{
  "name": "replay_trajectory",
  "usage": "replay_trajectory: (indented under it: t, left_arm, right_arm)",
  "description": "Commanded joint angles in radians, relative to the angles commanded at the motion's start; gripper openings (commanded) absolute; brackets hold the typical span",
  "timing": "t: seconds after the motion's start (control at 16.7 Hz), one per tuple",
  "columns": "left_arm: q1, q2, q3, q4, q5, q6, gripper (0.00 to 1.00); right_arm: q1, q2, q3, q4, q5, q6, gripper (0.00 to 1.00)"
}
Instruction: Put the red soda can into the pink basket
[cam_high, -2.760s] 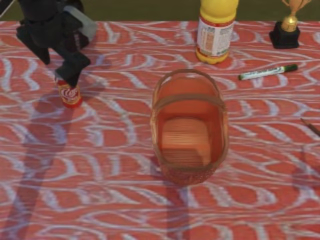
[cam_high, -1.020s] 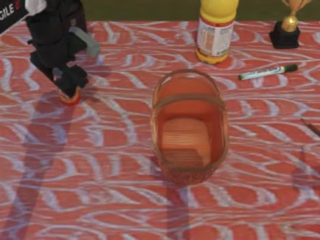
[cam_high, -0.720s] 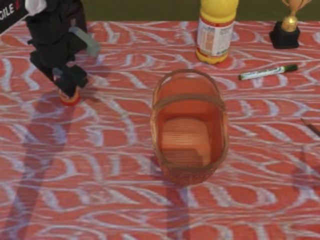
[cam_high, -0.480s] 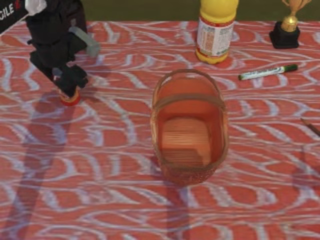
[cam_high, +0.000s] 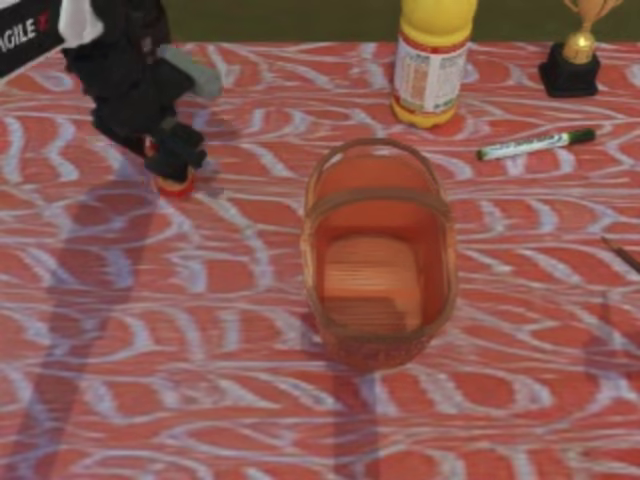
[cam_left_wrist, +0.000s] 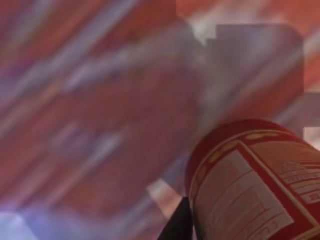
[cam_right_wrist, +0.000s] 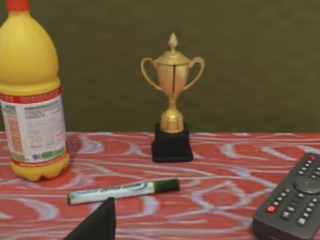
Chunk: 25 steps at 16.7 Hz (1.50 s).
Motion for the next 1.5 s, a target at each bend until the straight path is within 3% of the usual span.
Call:
replay_trajectory:
  t: [0.24, 0.72, 0.96, 1.2, 1.5]
  left_arm:
    - [-0.031, -0.065, -0.146, 0.344, 0.214, -0.104, 0.0]
    - [-0.101, -0.262, -0.497, 1.184, 0.729, -0.362, 0.0]
    - [-0.129, -0.354, -0.654, 1.519, 0.948, -0.472, 0.0]
    - [-0.145, -0.415, -0.754, 1.704, 1.082, -0.539, 0.0]
    - [-0.147, -0.426, -0.771, 1.732, 1.104, -0.55, 0.0]
  right_arm:
    - [0.0, 0.0, 0.0, 0.0, 0.0, 0.0, 1.0]
    - [0.0, 0.0, 0.0, 0.0, 0.0, 0.0, 1.0]
    - [0.0, 0.0, 0.0, 0.0, 0.0, 0.0, 1.0]
    - [0.0, 0.0, 0.0, 0.0, 0.0, 0.0, 1.0]
    - [0.0, 0.0, 0.0, 0.0, 0.0, 0.0, 1.0]
